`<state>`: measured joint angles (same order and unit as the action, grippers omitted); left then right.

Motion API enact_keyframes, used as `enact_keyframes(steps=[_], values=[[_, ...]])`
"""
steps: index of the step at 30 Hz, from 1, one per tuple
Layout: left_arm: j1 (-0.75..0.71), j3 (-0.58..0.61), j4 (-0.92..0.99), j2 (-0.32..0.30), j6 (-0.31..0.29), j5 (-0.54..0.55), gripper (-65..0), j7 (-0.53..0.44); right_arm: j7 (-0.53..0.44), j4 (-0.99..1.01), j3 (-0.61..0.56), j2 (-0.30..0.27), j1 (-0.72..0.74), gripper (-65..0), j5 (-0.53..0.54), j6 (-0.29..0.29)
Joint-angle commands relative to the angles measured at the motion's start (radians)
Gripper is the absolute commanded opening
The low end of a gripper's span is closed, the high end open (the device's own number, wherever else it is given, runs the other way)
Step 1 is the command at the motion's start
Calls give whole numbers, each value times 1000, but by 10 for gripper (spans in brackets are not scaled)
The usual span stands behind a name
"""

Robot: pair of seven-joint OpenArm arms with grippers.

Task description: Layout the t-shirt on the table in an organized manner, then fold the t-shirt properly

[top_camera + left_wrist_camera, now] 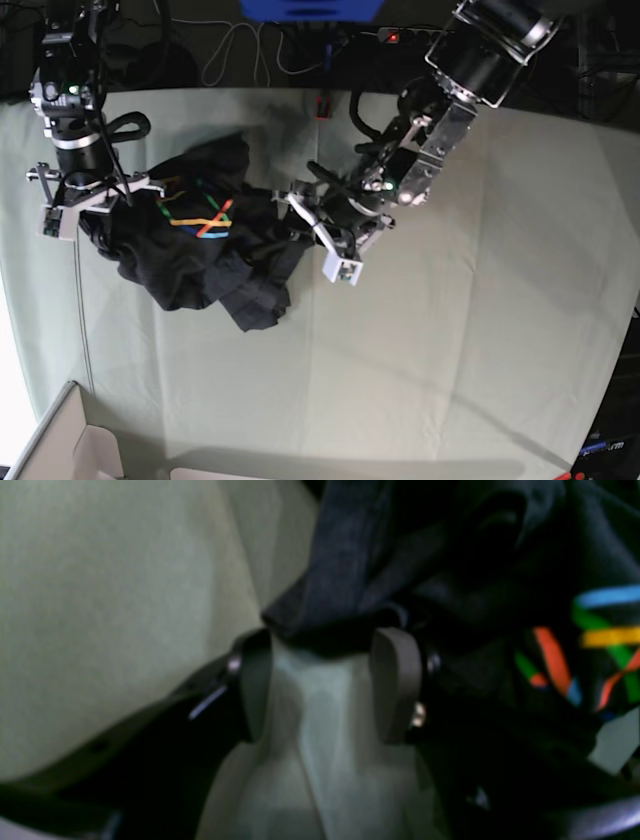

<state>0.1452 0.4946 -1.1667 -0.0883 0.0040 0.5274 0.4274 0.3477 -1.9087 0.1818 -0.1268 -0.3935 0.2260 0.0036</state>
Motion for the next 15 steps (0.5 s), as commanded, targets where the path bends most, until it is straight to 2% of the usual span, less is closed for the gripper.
enact_keyframes(steps=[1,5,13,15], values=[[18,-4,-15,6,0,3,-332,-19,-28,-5,2,-7,3,-650,6,2],[66,0,-9,12,0,3,-331,-19,-28,31,2,-7,8,-650,6,2],[156,0,209,97,0,1,-337,-19,-28,33,3,-9,12,-650,5,2],[164,0,222,97,0,1,-400,-19,-28,33,5,-10,12,-650,5,2]])
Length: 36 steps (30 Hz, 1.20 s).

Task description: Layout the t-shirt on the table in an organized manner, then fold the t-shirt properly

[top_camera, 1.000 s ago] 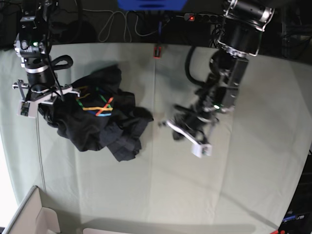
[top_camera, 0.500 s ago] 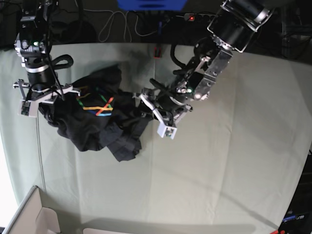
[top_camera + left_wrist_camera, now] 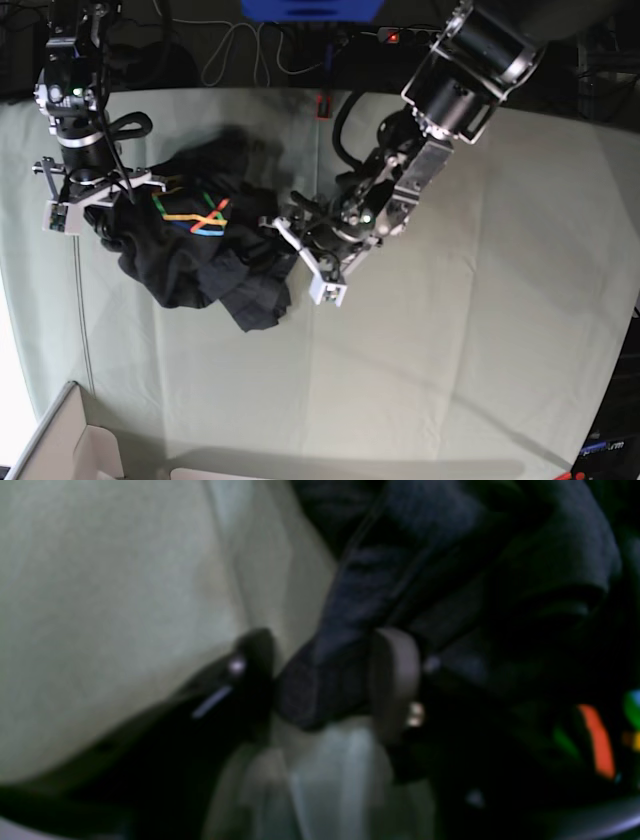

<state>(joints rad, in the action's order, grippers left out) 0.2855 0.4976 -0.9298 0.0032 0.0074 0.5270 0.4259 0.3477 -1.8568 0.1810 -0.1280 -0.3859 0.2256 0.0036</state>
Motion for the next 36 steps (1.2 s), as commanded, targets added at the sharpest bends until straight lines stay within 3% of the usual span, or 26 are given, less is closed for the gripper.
enact_keyframes(steps=[1,3,6,9,16,23,29,34,36], values=[[24,-3,-16,5,-4,2,-471,-17,-28,-19,8,-11,5,-650,5,2],[30,-10,-34,-2,-4,3,-650,-19,-28,-19,10,-11,5,-650,4,2],[34,-15,-108,-45,-2,11,-630,-17,-28,-19,13,-26,12,-650,4,2],[13,-67,-271,-96,-1,14,-650,-11,-28,-19,13,-43,21,-650,4,2],[-137,-416,-707,-216,-1,14,-647,6,-35,-79,19,-74,43,-650,8,2],[-167,-810,-932,-217,-13,32,-647,207,-37,-166,-42,-63,46,-650,10,3],[-167,-1075,-1018,-230,-13,181,-647,299,-98,-183,-134,-63,43,-650,10,3],[-167,-1233,-1009,-230,-13,186,-647,348,-118,-180,-258,-60,81,-650,7,3],[-176,-1299,-1007,-230,-13,186,-647,348,-118,-172,-282,-31,110,-650,4,3]])
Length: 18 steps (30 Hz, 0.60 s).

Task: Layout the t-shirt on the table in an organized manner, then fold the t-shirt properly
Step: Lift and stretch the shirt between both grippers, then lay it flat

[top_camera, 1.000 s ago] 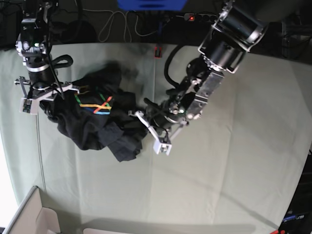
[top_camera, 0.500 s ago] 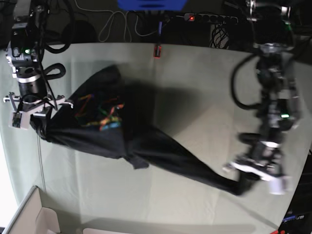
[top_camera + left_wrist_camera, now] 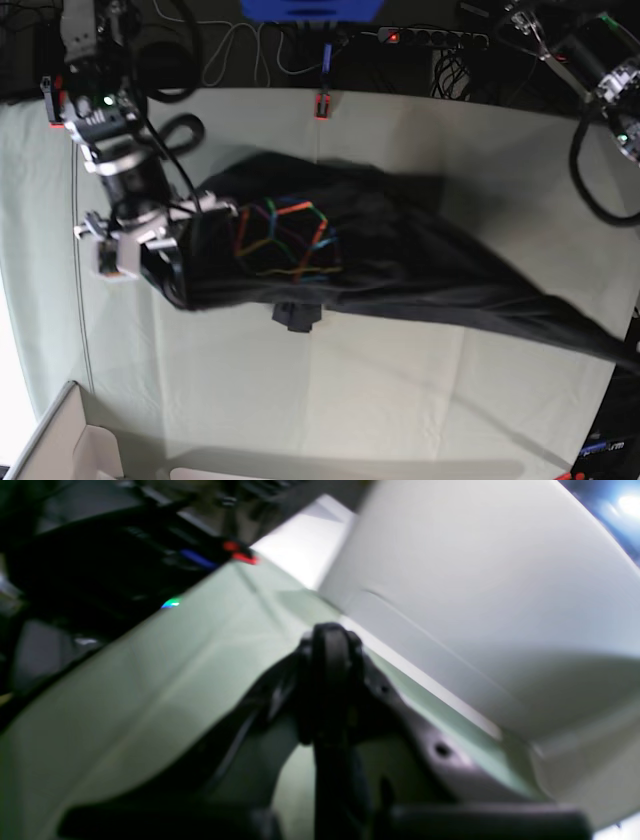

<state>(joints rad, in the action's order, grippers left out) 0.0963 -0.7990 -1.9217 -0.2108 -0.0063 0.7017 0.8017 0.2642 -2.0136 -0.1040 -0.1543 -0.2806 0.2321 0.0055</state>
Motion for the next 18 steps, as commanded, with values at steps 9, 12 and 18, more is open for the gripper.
enact_keyframes(steps=[9,12,18], values=[[-80,-170,37,-16,2,-32,-647,-28,-33,49,79,15,156,-650,2,1],[-131,-179,69,-9,2,-30,-647,-31,-13,75,145,15,192,-650,5,-2],[-231,-181,202,20,2,-27,-647,-38,28,138,281,20,148,-650,117,-3]])
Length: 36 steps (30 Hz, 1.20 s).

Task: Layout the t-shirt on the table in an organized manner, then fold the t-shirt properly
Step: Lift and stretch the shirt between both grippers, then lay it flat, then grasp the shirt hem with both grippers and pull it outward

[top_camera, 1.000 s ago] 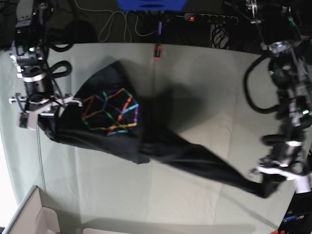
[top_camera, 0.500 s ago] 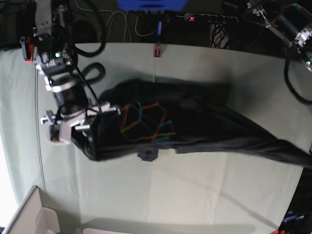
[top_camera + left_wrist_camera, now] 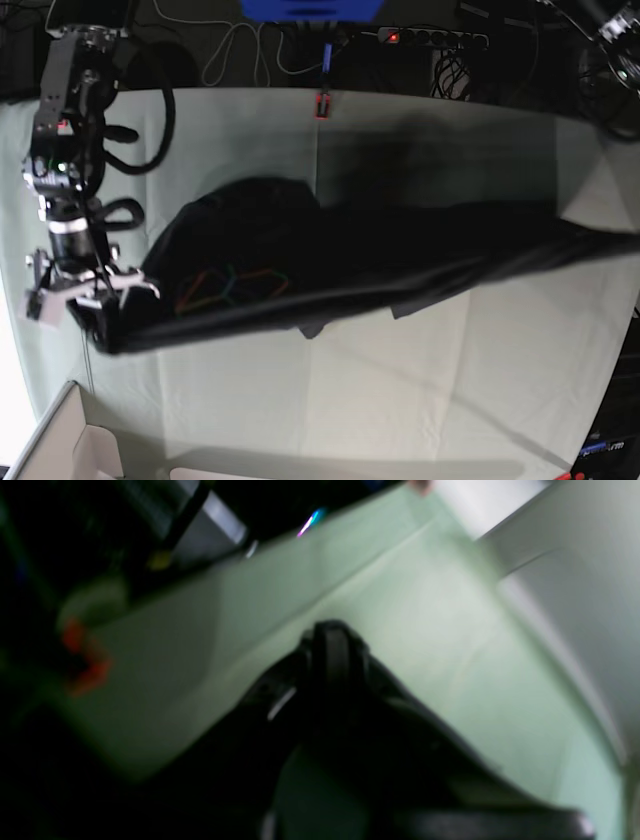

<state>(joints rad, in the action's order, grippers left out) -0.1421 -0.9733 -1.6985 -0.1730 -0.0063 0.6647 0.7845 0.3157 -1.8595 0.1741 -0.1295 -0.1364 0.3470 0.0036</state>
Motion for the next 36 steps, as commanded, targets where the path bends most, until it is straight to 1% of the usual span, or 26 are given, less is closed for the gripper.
enact_keyframes(steps=[1,4,6,8,10,12,15,17,20,22,24,27,29,31,34,36], values=[[-11,-6,13,-13,1,14,-647,-21,-23,-10,31,-5,-22,-650,11,0],[-54,-3,67,14,1,17,-647,-21,-26,-12,94,-5,-139,-650,57,2],[-66,-2,85,25,1,17,-647,-21,-28,-12,97,-5,-210,-650,85,3],[-69,1,91,33,1,17,-647,-17,-53,-10,78,-5,-268,-650,88,3],[-69,1,81,54,1,19,-647,-10,-82,-4,46,-5,-319,-650,88,3],[-66,1,71,62,1,19,-647,-10,-88,-2,12,-9,-354,-650,87,3],[-69,4,48,63,1,20,-641,-4,-85,19,-5,-20,-374,-645,87,3],[-69,18,47,57,1,20,-640,45,-85,33,-3,-23,-375,-596,87,3],[-61,17,39,54,-1,20,-639,135,-95,30,5,-26,-397,-504,87,3],[-54,17,-4,43,-1,25,-639,188,-99,5,14,-51,-408,-444,87,3],[-61,17,-54,45,-1,60,-639,207,-99,-21,38,-55,-412,-404,88,3],[-73,17,-125,43,-1,132,-639,218,-99,-35,86,-55,-417,-380,88,3],[-83,15,-151,40,-1,183,-639,211,-99,-41,100,-55,-417,-379,88,3],[-57,18,-154,40,-1,226,-639,211,-99,-41,103,-57,-415,-379,88,3],[28,23,-128,59,4,241,-640,218,-99,-41,100,-60,-414,-379,88,3],[49,21,-111,65,10,238,-640,220,-99,-41,98,-62,-414,-379,88,3]])
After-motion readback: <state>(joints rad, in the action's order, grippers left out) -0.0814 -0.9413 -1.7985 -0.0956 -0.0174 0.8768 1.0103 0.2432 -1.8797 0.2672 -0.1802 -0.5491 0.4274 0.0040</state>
